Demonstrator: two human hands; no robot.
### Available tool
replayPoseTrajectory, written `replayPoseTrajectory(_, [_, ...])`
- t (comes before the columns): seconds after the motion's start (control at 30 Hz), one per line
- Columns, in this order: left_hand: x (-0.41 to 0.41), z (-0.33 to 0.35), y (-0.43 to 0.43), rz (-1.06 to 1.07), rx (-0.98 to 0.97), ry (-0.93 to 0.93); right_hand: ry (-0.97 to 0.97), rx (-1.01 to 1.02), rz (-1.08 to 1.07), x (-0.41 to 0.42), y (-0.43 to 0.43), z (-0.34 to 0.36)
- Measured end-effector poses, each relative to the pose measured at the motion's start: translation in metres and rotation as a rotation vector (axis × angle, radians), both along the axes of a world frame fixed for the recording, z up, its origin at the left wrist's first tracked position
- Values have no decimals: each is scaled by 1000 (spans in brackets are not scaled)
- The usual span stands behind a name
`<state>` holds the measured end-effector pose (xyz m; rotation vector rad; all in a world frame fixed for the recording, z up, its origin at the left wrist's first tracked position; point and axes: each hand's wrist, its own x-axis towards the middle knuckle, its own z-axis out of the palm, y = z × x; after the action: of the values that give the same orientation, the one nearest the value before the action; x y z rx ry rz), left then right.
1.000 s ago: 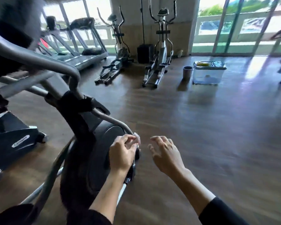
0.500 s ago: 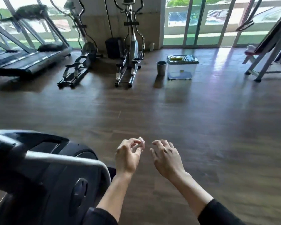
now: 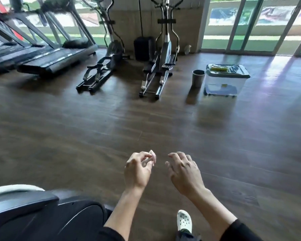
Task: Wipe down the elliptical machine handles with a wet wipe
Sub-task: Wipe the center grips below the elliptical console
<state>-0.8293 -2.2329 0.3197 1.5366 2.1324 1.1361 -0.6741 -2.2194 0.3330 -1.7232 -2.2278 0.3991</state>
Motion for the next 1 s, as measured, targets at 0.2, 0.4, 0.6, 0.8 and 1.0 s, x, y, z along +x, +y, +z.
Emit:
replayPoseTrajectory(0.2, [-46, 9, 122, 169, 27, -19, -32, -26, 207, -47, 160, 9])
replayPoseTrajectory(0.4, [-135, 12, 202, 450, 56, -45, -68, -11, 488, -151, 282, 14])
replayPoseTrajectory(0.6, [-263, -11, 258, 658, 37, -77, -95, 17, 697, -303, 362, -9])
replayPoseTrajectory(0.8, [-423, -12, 308, 800, 71, -78, -105, 43, 846, -478, 426, -19])
replayPoseTrajectory(1.0, [-574, -1, 307, 963, 57, -86, -60, 61, 1018, -657, 438, -11])
